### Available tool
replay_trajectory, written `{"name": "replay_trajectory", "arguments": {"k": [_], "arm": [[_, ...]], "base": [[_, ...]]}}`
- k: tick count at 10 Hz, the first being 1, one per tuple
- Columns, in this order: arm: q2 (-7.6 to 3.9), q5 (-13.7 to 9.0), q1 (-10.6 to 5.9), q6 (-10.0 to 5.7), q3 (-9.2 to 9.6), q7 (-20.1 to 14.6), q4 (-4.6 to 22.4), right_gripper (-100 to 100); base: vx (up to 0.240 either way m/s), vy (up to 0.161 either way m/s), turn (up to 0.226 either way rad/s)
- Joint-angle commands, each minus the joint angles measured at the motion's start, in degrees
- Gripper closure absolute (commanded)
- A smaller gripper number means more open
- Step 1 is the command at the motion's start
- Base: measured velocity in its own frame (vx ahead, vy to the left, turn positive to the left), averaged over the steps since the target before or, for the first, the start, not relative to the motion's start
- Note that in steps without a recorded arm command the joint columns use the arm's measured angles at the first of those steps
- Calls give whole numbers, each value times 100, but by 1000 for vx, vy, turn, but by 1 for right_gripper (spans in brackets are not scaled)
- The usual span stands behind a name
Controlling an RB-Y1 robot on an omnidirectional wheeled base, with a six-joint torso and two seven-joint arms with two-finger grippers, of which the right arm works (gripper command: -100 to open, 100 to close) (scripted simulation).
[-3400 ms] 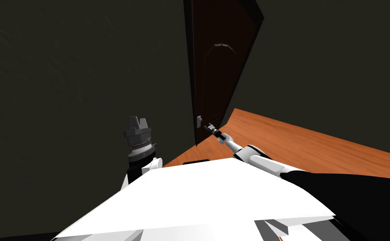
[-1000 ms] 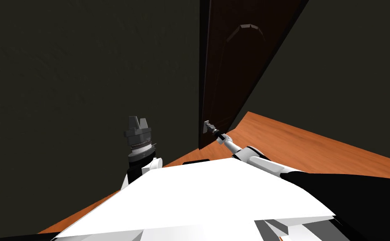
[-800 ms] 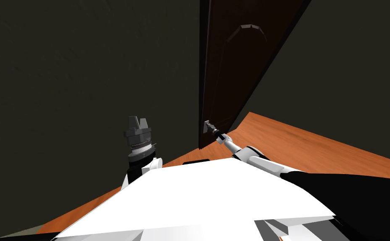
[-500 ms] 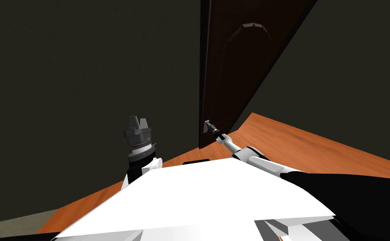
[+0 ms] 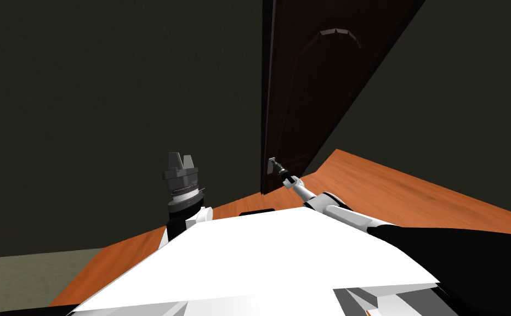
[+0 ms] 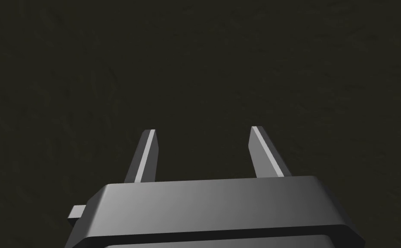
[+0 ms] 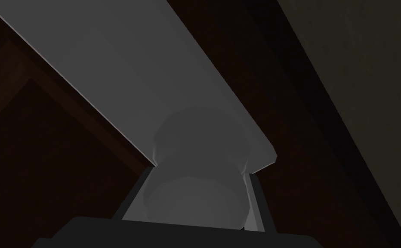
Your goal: Pull the door open
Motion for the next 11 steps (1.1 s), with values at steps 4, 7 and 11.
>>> {"name": "replay_trajectory", "arguments": {"k": [4, 7, 11], "arm": [[19, -302, 29, 83, -101, -607, -109, 100], [46, -496, 46, 128, -157, -990, -140, 100], [87, -797, 72, 196, -243, -1586, -189, 100]], "base": [[-61, -64, 123], [-54, -52, 106], [-55, -50, 107]]}}
